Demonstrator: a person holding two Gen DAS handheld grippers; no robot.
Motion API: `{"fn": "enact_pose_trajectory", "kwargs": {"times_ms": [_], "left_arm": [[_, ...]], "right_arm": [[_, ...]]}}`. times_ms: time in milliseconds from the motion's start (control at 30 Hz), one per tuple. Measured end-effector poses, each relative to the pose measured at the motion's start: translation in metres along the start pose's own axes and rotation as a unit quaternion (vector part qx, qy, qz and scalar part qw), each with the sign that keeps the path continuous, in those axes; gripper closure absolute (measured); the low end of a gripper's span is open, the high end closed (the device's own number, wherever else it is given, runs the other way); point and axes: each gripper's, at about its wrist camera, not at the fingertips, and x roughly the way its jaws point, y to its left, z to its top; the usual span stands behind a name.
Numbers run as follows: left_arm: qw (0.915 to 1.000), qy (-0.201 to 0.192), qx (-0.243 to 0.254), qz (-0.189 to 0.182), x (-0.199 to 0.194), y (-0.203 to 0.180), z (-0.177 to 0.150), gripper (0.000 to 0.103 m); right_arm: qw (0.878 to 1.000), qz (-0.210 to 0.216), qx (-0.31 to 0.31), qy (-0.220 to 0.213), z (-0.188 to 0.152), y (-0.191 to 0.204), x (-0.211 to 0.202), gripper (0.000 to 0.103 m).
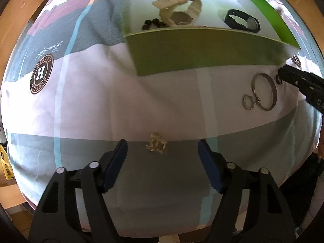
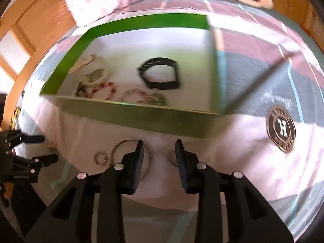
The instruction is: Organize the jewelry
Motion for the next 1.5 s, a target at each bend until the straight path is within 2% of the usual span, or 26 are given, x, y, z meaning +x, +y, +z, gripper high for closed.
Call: {"fn": "enact_pose_trajectory", "kwargs": {"times_ms": [33,100,200,267,333,400,633,700,800,900,933,1200,1267,1367,1500], "left_arm": [[1.0000,0.001,0.003,0.002,0.001,-0.002,0.000,0.042],[1.0000,0.005,0.007,0.005,0.004,-0.005,-0.001,0.048],[0.9998,0.005,0.012,0.014,0.006,-0.007,-0.004,0.052],[0.9999,0.002,0.011,0.010,0.007,-0.009,-0.005,0.059],[1.0000,0.000,0.008,0.006,0.008,-0.010,-0.006,0.072],[1.0000,-0.001,0.006,0.005,0.007,-0.007,-0.006,0.078],[0.9996,-0.024,-0.008,-0.011,-0.003,0.000,0.000,0.081],[0.9977,-0.050,-0.024,-0.039,-0.010,0.003,0.006,0.081],[0.9950,-0.069,-0.044,-0.058,-0.018,0.010,0.009,0.076],[0.9945,-0.075,-0.048,-0.055,-0.021,0.013,0.009,0.052],[0.9948,-0.074,-0.048,-0.051,-0.018,0.015,0.007,0.048],[0.9973,-0.048,-0.048,-0.028,-0.004,0.014,0.004,0.040],[0.9977,-0.047,-0.044,-0.022,-0.003,0.012,0.004,0.035],[0.9981,-0.045,-0.038,-0.019,0.000,0.005,0.007,0.033],[0.9986,-0.043,-0.030,-0.007,0.004,-0.002,0.008,0.031]], "right_arm": [[1.000,-0.001,-0.010,0.001,0.000,0.005,0.002,0.070],[1.000,-0.004,-0.019,0.003,-0.002,0.010,0.006,0.070],[1.000,-0.007,-0.029,0.007,-0.004,0.012,0.007,0.070],[0.999,-0.008,-0.033,0.010,-0.003,0.012,0.009,0.070],[0.999,-0.009,-0.034,0.012,-0.004,0.013,0.011,0.070],[0.999,-0.009,-0.036,0.014,-0.003,0.016,0.016,0.070],[0.999,-0.013,-0.039,0.023,-0.004,0.021,0.023,0.070],[0.999,-0.012,-0.036,0.022,-0.004,0.022,0.023,0.070],[1.000,-0.009,-0.025,0.017,-0.002,0.018,0.020,0.070],[1.000,-0.007,-0.014,0.014,-0.001,0.013,0.019,0.070],[1.000,-0.008,-0.013,0.014,-0.001,0.013,0.019,0.070],[0.999,-0.018,-0.036,0.017,-0.002,0.021,0.023,0.070],[0.998,-0.028,-0.047,0.018,-0.005,0.029,0.024,0.081],[0.998,-0.031,-0.057,0.023,-0.007,0.035,0.026,0.091],[0.998,-0.032,-0.056,0.025,-0.008,0.036,0.028,0.091]]}}
